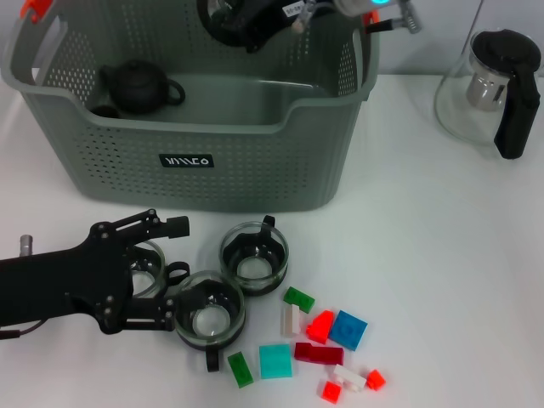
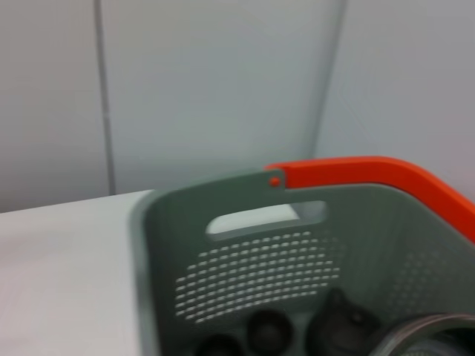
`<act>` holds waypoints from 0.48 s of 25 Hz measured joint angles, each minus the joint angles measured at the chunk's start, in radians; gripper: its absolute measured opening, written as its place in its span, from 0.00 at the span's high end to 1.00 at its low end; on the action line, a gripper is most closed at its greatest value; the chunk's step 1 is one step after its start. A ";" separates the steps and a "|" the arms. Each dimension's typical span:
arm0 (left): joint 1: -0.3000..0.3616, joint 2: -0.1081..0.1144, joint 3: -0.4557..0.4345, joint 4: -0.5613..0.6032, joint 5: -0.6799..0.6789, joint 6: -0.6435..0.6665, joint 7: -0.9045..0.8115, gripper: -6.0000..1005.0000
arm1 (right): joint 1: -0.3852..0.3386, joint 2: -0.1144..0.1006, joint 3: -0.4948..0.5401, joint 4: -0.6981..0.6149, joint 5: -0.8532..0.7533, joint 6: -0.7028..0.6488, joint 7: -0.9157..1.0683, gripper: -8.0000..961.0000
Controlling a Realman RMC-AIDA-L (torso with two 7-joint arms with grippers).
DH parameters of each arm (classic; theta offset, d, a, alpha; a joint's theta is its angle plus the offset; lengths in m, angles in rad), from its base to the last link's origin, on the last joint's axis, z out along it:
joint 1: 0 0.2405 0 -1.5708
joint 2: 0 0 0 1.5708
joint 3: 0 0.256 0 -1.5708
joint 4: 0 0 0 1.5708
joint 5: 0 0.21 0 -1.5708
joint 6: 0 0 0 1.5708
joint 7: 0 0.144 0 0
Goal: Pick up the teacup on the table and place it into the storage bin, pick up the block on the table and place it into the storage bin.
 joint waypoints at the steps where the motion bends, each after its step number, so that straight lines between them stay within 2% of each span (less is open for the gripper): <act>1: 0.000 0.000 0.000 0.001 0.000 0.001 0.000 0.07 | 0.008 0.002 -0.004 0.020 -0.001 0.030 0.004 0.93; 8: 0.005 0.001 -0.001 0.002 0.000 0.004 0.000 0.07 | 0.054 0.006 -0.133 0.170 0.000 0.264 0.065 0.93; 12: 0.005 0.002 -0.001 0.002 0.000 0.004 0.001 0.07 | 0.063 0.008 -0.172 0.208 0.001 0.314 0.085 0.93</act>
